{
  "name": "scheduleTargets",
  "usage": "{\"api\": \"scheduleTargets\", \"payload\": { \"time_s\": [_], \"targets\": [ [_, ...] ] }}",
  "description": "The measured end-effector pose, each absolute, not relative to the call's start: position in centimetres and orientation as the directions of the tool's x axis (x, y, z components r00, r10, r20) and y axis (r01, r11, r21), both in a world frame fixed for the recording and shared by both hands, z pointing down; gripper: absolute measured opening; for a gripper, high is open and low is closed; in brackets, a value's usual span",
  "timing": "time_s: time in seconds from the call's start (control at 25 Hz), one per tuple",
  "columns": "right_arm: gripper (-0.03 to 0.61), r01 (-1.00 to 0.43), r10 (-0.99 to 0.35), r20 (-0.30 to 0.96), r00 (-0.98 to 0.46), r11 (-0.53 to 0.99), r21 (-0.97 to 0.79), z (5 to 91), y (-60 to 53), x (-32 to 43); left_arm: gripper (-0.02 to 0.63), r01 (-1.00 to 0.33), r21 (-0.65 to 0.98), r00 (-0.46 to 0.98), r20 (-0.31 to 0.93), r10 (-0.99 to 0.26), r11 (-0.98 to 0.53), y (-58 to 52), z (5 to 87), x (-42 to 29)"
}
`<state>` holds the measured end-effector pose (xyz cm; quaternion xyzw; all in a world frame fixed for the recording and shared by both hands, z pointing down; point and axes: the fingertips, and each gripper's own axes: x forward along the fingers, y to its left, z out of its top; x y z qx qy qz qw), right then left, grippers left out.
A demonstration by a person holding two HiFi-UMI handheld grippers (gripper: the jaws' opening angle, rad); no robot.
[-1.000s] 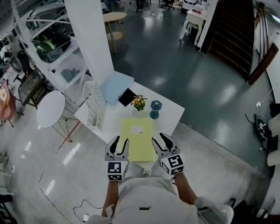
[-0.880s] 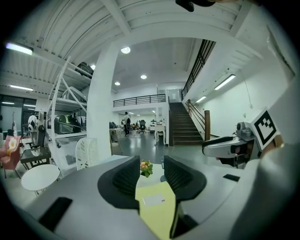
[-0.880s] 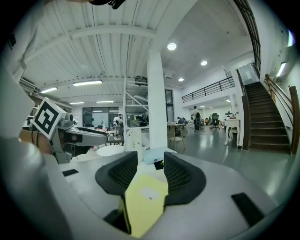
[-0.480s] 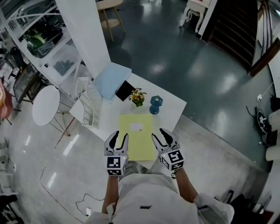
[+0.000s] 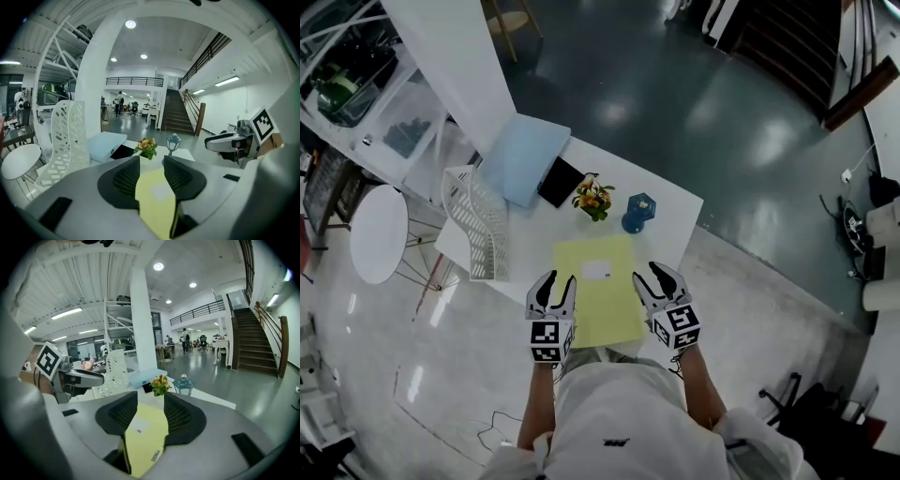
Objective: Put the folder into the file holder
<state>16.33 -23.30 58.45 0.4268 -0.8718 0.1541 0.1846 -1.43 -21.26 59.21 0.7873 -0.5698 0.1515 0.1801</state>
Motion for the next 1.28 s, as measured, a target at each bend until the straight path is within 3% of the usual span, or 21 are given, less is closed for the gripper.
{"api": "scheduleTargets", "payload": {
  "time_s": [0.44, 0.8, 1.28],
  "targets": [
    [0.186, -0.854, -0.643, 0.573, -0.508, 0.465, -0.235, 66.8, -26.2, 16.3, 0.203, -0.928, 0.295, 0.363, 0.585, -0.725, -0.227, -24.3, 68.7, -3.7],
    [0.19, -0.858, -0.57, 0.667, -0.479, 0.465, -0.219, 72.4, -28.3, 15.7, 0.255, -0.925, 0.308, 0.378, 0.669, -0.64, -0.225, -25.6, 74.4, -4.1],
    [0.334, -0.817, -0.402, 0.75, -0.526, 0.484, -0.314, 77.9, -28.0, 15.0, 0.351, -0.882, 0.423, 0.465, 0.71, -0.529, -0.207, -25.4, 79.1, -3.4]
  ]
}}
